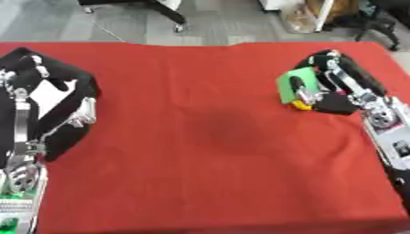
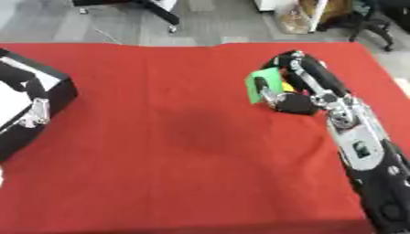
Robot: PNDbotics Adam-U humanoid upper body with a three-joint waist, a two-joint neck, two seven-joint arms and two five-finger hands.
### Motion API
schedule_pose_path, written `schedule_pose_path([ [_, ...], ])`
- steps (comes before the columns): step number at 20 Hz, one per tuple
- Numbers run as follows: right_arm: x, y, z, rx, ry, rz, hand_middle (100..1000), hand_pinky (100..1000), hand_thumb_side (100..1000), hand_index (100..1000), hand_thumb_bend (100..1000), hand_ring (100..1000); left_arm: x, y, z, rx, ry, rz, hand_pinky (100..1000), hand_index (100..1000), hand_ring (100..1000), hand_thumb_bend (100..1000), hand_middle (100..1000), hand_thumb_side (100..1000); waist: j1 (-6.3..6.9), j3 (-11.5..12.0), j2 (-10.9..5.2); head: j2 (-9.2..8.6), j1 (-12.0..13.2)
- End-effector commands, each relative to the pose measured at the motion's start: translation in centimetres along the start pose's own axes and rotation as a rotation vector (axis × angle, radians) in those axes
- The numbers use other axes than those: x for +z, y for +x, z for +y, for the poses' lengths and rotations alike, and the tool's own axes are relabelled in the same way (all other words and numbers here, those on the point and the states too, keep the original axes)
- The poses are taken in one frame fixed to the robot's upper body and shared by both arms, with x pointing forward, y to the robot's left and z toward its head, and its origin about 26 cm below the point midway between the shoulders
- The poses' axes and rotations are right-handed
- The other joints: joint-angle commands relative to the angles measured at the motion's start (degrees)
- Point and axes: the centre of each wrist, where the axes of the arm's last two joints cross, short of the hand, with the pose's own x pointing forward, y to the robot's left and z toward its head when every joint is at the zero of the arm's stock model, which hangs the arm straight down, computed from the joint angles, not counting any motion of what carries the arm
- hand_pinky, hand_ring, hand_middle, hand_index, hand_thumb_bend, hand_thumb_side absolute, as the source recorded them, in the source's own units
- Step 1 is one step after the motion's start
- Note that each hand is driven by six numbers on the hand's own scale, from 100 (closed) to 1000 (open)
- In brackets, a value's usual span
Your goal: Pick up the objects with one hand, pass them to the other hand, and then place them into the box on the other side of the table.
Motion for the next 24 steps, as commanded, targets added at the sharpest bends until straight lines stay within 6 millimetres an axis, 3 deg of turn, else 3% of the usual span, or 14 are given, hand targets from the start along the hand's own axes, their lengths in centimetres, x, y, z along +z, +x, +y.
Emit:
schedule_pose_path([
  [1, -2.2, 3.1, 0.7, -0.164, -0.017, -0.096, 117, 730, 660, 223, 100, 100, -0.9, 0.0, -0.3, 0.027, -0.039, -0.048, 573, 587, 383, 100, 444, 294, 0.07, -0.2, -0.77, -0.16, -1.4],
  [6, -4.6, 6.4, 2.8, -0.403, -0.014, -0.152, 125, 736, 698, 225, 100, 110, -2.3, 0.5, -1.9, 0.074, -0.085, -0.122, 599, 612, 407, 100, 465, 262, -0.01, -0.5, -0.74, -0.16, -2.6],
  [13, -7.4, 10.0, 5.8, -0.548, 0.105, -0.241, 126, 745, 720, 228, 100, 110, -3.6, 1.5, -4.1, 0.138, -0.121, -0.197, 609, 627, 421, 100, 477, 230, -0.01, -0.5, -0.68, -0.16, -4.1],
  [18, -7.7, 10.5, 7.2, -0.585, 0.161, -0.251, 127, 750, 733, 229, 100, 110, -3.8, 1.9, -4.9, 0.156, -0.142, -0.225, 614, 631, 424, 100, 481, 217, 0.15, -0.4, -0.63, -0.16, -4.1],
  [24, -7.7, 10.3, 7.4, -0.586, 0.161, -0.239, 129, 753, 743, 231, 100, 112, -3.9, 2.1, -5.2, 0.166, -0.151, -0.238, 616, 633, 426, 100, 483, 212, 0.14, -0.5, -0.65, -0.16, -3.8],
])
